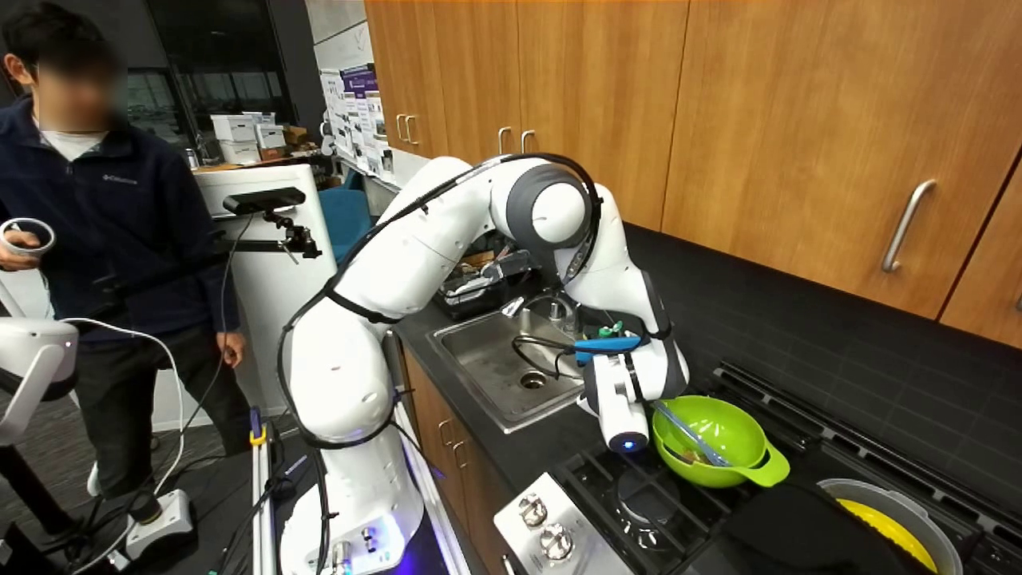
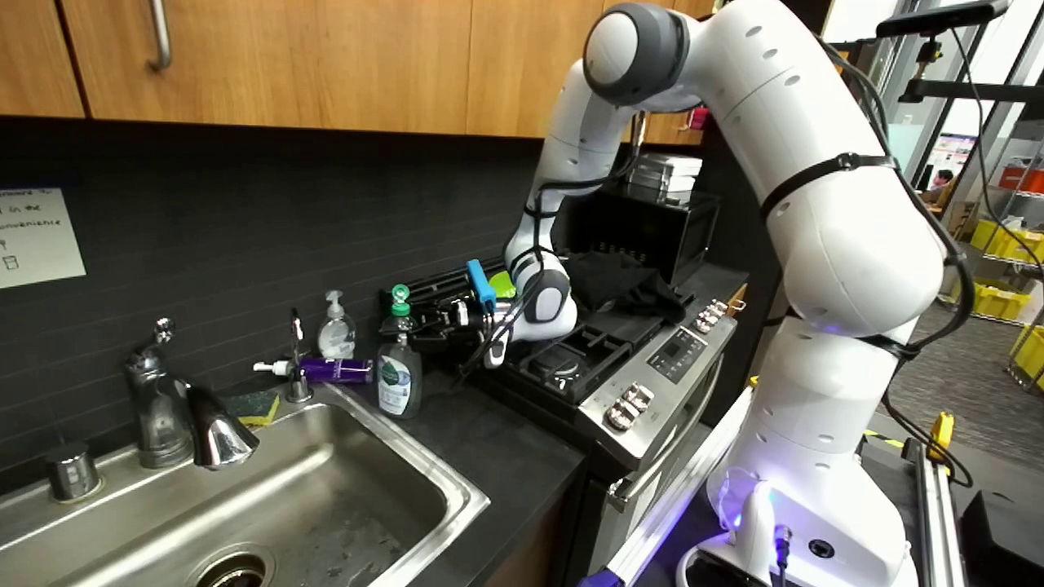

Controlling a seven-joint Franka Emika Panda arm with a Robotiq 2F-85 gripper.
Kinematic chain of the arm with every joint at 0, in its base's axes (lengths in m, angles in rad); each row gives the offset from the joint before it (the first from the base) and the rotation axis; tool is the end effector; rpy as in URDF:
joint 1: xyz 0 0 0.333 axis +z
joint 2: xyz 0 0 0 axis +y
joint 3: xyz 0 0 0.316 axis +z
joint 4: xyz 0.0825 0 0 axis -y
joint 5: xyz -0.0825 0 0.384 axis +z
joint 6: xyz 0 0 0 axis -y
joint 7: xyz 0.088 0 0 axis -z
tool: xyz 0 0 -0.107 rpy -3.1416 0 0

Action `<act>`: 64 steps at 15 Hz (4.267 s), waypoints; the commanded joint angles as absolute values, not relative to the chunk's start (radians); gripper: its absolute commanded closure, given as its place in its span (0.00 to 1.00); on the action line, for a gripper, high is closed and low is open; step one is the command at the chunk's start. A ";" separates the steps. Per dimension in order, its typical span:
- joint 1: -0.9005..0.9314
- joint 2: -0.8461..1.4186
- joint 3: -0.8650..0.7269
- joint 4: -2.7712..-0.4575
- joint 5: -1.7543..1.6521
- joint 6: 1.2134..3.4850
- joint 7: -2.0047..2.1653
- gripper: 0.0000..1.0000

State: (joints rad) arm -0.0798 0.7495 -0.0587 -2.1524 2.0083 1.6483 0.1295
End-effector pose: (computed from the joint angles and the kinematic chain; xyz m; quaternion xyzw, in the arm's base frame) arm 0.5170 0.0167 0.0685 -0.3746 0.6041 0.3058 0.6333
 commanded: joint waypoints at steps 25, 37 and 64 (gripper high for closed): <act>-0.074 0.614 -0.088 -2.240 1.924 1.626 0.132 0.00; -0.055 0.807 -0.061 -2.047 1.894 1.628 0.212 0.00; -0.053 0.654 -0.096 -2.243 1.883 1.647 0.023 0.61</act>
